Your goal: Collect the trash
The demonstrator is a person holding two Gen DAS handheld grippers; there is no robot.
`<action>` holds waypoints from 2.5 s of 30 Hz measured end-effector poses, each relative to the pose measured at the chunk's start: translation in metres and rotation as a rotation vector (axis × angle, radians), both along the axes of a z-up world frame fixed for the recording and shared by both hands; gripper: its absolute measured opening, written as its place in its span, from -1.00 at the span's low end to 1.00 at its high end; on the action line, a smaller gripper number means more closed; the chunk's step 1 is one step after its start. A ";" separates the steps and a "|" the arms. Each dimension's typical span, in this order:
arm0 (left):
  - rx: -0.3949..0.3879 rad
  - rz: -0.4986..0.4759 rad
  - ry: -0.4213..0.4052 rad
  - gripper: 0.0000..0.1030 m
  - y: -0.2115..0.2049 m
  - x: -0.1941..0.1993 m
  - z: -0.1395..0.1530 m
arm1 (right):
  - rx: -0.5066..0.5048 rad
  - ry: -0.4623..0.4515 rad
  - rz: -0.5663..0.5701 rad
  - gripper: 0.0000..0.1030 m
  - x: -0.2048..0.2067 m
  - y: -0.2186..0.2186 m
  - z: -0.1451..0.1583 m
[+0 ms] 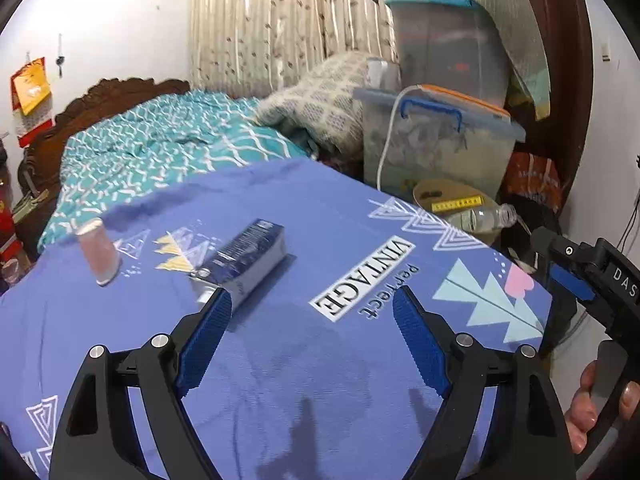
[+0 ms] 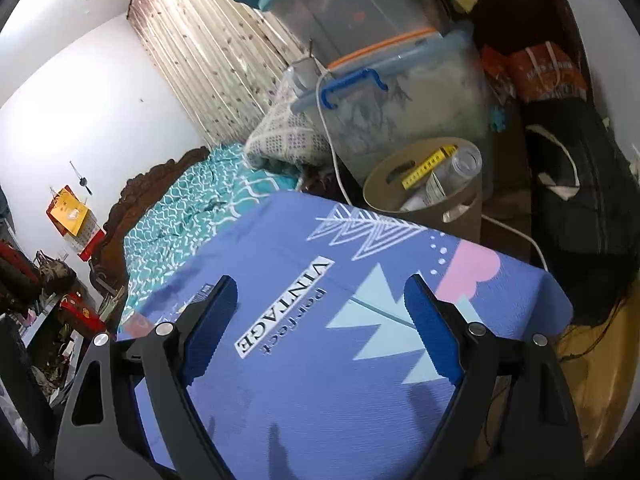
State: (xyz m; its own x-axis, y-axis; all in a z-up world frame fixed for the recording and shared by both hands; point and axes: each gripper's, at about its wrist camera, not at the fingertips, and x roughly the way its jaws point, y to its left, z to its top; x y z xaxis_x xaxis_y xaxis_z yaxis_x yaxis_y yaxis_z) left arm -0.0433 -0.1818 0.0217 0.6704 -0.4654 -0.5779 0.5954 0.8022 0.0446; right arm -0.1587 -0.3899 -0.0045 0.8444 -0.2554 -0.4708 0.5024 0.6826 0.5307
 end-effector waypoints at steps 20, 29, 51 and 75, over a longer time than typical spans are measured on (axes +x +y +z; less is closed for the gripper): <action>-0.068 -0.006 -0.106 0.53 0.030 -0.018 0.029 | -0.003 -0.043 0.048 0.68 0.002 0.019 0.013; -0.086 -0.004 -0.064 0.53 0.040 -0.010 0.026 | 0.001 -0.041 0.051 0.68 0.005 0.022 0.012; -0.083 0.058 -0.029 0.53 0.060 0.017 0.020 | 0.011 -0.010 0.081 0.68 0.020 0.025 0.001; 0.131 0.481 0.198 -0.10 0.150 0.315 -0.062 | 0.215 0.174 0.526 0.75 0.221 0.049 -0.043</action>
State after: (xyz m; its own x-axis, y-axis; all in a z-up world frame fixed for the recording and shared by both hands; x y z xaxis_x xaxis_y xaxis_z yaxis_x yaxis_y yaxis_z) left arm 0.2717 -0.0321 -0.0407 0.6624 -0.0478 -0.7477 0.1691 0.9818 0.0871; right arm 0.0621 -0.3409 -0.0472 0.7376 0.2928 -0.6084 0.2174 0.7501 0.6246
